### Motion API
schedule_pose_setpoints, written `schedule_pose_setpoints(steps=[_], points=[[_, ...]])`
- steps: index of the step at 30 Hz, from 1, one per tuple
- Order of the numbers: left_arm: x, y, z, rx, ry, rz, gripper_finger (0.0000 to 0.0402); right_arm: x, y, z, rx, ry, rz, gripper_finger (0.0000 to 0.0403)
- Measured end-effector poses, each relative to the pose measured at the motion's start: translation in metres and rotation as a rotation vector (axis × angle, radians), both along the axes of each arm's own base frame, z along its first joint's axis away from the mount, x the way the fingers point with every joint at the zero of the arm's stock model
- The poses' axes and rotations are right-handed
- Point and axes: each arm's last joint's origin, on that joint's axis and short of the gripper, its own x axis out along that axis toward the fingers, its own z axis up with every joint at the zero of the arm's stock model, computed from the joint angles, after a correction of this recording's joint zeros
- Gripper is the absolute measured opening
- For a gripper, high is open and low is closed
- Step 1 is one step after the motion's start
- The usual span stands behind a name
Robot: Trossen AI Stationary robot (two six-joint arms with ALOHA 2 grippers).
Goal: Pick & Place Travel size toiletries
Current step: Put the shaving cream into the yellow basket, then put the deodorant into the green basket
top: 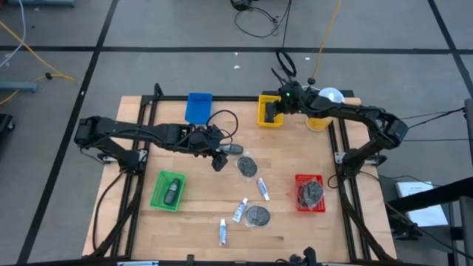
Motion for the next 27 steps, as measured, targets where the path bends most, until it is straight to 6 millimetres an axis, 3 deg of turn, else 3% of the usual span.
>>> schedule_pose_setpoints(steps=[5,9,14,20,27], points=[[0.0,0.0,0.0,0.032,0.008,-0.018,0.0278,-0.004,0.002,0.012,-0.036,-0.026,0.003,0.0146],[0.0,0.001,0.0,0.072,0.015,-0.04,0.0278,-0.012,0.006,0.031,-0.1,-0.065,-0.01,0.0166],[0.0,0.003,0.0,0.134,0.032,-0.082,0.0278,-0.027,0.021,0.064,-0.204,-0.127,0.033,0.0163],[-0.001,0.017,0.0,0.173,0.057,-0.094,0.0278,-0.038,0.055,0.097,-0.283,-0.225,0.195,0.0153],[0.006,0.037,-0.014,0.259,0.159,-0.269,0.0278,-0.042,0.095,0.107,-0.264,-0.22,0.361,0.0151]])
